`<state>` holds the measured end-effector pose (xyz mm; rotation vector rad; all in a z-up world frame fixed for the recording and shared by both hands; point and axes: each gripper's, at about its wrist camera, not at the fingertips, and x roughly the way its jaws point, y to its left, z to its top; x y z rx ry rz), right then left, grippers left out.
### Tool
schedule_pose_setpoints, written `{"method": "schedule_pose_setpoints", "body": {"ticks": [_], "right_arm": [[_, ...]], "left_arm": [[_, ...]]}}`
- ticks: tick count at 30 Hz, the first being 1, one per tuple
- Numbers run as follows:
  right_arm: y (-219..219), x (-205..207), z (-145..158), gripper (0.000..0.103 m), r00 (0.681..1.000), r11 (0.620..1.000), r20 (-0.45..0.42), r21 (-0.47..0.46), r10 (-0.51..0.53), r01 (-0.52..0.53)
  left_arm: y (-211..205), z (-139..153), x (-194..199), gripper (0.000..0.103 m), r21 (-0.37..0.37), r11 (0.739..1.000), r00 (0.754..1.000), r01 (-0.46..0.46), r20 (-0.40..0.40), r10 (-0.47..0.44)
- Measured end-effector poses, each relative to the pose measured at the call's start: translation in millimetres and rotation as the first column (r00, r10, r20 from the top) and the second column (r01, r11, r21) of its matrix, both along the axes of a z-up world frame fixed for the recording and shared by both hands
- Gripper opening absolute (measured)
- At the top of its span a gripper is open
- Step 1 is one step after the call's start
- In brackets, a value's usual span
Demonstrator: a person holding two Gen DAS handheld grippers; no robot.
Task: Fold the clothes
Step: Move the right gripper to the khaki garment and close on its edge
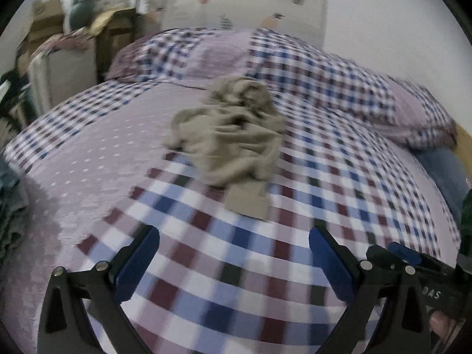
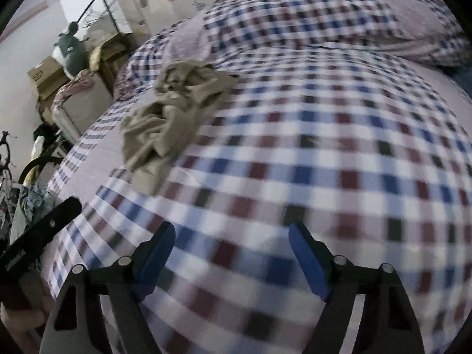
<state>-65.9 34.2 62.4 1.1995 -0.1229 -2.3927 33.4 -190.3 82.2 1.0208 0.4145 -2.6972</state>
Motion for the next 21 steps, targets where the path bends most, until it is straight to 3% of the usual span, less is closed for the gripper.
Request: {"method": "schedule_pose_setpoints", "body": {"ticks": [7, 16, 18, 19, 20, 21], "right_arm": [[-72, -37, -14, 0.068, 0.996, 0.996, 0.018, 0.025, 0.086, -0.086], [-141, -58, -27, 0.066, 0.985, 0.983, 0.034, 0.068, 0.169, -0.171], [-150, -58, -30, 0.060, 0.984, 0.979, 0.036, 0.102, 0.175, -0.177], [-153, -58, -32, 0.051, 0.984, 0.977, 0.036, 0.118, 0.177, -0.180], [-156, -58, -32, 0.031, 0.982, 0.974, 0.031, 0.127, 0.186, -0.188], [-157, -57, -31, 0.019, 0.983, 0.973, 0.026, 0.136, 0.183, -0.185]], "left_arm": [[-55, 4, 10, 0.103, 0.104, 0.988, 0.992, -0.114, -0.041, 0.119], [-78, -5, 11, 0.102, 0.211, 0.967, 0.988, -0.144, -0.024, 0.152], [-77, -6, 10, 0.101, 0.225, 0.965, 0.989, -0.138, -0.024, 0.147], [-77, -6, 10, 0.101, 0.232, 0.963, 0.989, -0.135, -0.025, 0.144], [-77, -6, 10, 0.101, 0.238, 0.962, 0.990, -0.131, -0.025, 0.141], [-77, -6, 10, 0.100, 0.242, 0.962, 0.990, -0.129, -0.025, 0.139]]}}
